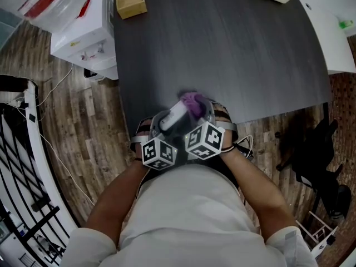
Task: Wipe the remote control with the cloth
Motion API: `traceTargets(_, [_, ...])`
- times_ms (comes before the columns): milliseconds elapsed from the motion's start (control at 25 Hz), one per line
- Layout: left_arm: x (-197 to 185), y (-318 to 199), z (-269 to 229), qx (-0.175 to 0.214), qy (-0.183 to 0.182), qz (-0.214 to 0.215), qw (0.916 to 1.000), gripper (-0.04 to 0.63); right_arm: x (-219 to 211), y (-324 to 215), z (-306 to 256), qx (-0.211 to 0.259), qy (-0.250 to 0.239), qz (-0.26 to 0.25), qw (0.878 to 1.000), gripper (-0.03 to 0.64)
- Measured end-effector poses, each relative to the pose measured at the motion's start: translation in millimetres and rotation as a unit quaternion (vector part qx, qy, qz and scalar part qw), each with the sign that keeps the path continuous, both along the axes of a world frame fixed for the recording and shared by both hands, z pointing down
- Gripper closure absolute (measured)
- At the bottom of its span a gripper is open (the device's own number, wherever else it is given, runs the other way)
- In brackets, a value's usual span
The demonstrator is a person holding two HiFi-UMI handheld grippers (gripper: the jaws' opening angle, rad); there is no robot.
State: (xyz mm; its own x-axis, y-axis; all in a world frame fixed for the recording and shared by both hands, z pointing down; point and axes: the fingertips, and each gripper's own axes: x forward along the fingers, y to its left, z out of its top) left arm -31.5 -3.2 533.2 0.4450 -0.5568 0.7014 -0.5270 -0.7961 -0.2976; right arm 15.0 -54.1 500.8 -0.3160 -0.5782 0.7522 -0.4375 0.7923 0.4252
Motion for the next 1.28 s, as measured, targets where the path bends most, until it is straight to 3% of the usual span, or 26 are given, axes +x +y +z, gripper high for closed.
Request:
traceTargets(200, [3.4, -7.1, -23.0, -0.006, 0.03, -0.015, 0.9994, 0.417, 9.2, -2.4, 5.9, -0.031, -0.011, 0.019, 0.999, 0.486])
traceTargets(360, [6.9, -13.8, -24.4, -0.027, 0.032, -0.022, 0.9989, 0.419, 15.6, -2.5, 7.2, -0.045, -0.032, 0.056, 0.997, 0.486])
traceTargets(480, [11.3, -17.4, -34.8, -0.014, 0.037, -0.021, 0.999, 0.419, 20.3, -2.6, 9.2, -0.072, -0.049, 0.078, 0.993, 0.486])
traceTargets(640, [32.2, -18.5, -55.6, 0.011, 0.05, 0.008, 0.9986, 0.468, 24.8, 1.8, 13.8, -0.098, -0.056, 0.074, 0.991, 0.486])
traceTargets(800, [41.5, -16.4, -57.1, 0.026, 0.031, 0.044, 0.9982, 0.477, 26.2, 5.2, 17.2, -0.12, -0.064, 0.074, 0.988, 0.486])
traceTargets(1000, [50.5, -0.7, -52.2, 0.064, -0.026, 0.126, 0.9896, 0.485, 29.8, 8.9, 18.7, -0.143, -0.029, 0.012, 0.989, 0.486])
traceTargets(1160, [54.1, 0.4, -52.7, 0.071, -0.036, 0.14, 0.9869, 0.485, 26.1, 13.2, 20.0, -0.136, 0.034, -0.055, 0.989, 0.487])
traceTargets(1280, [56.9, -0.2, -52.6, 0.074, -0.038, 0.147, 0.9857, 0.485, 25.1, 19.5, 15.2, -0.142, 0.043, -0.068, 0.987, 0.488])
